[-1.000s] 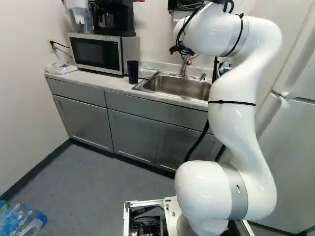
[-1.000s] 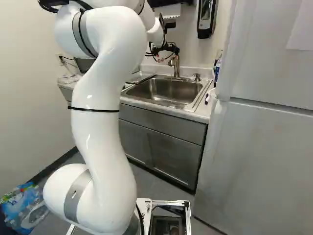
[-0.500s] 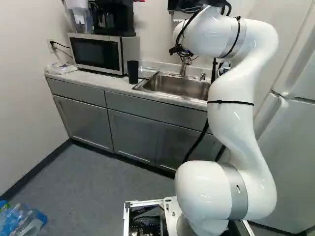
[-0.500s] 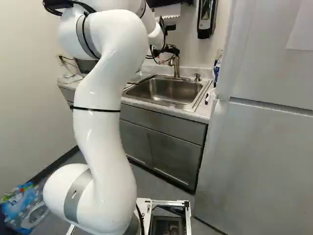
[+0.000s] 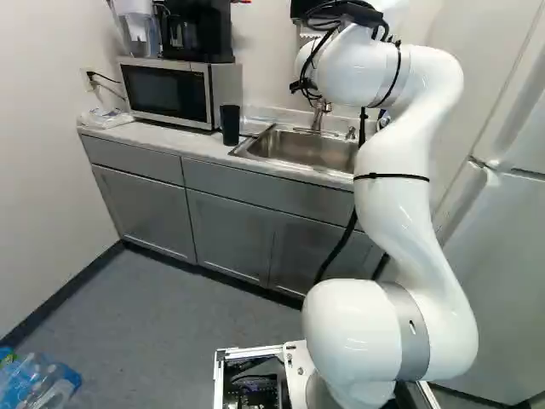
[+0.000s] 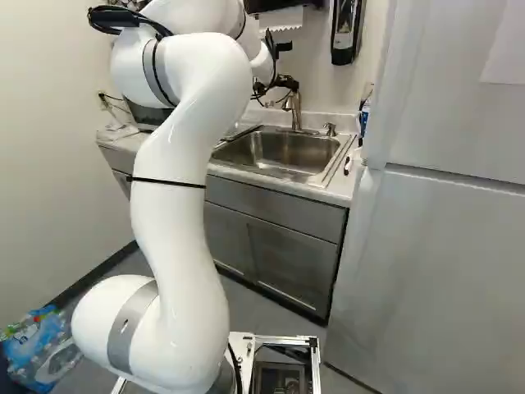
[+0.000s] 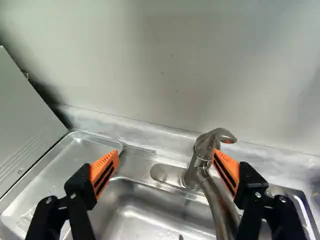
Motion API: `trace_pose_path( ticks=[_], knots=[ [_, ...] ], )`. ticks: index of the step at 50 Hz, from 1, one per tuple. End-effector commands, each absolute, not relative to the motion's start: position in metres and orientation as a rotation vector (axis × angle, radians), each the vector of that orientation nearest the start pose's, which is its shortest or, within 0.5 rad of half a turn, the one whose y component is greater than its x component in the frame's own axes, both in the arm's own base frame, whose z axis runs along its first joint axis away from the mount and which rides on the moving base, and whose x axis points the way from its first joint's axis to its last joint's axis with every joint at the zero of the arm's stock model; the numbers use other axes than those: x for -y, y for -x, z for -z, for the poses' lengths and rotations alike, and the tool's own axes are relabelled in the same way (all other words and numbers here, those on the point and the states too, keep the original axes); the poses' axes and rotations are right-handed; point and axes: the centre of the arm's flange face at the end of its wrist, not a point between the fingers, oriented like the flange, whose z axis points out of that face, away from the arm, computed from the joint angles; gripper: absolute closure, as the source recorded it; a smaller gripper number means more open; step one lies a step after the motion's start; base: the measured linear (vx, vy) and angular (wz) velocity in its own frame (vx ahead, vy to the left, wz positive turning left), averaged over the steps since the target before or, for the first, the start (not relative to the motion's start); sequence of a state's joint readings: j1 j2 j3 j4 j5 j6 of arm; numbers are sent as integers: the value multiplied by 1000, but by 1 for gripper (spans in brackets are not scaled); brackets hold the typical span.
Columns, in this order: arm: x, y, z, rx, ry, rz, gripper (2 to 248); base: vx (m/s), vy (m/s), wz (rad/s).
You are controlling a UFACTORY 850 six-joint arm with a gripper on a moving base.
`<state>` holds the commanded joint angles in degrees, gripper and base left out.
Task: Rinse the cup and place it in the tray
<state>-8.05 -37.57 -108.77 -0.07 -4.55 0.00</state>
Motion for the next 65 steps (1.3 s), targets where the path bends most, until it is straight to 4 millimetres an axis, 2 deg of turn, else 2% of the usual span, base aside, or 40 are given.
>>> trace_pose_path(
  ticks=[29, 65],
  knots=[
    [105, -787, -640, -174, 2640, 1832, 3, 0, 0, 0],
    [110, -789, -643, -180, 2606, 1889, 3, 0, 0, 0]
  ],
)
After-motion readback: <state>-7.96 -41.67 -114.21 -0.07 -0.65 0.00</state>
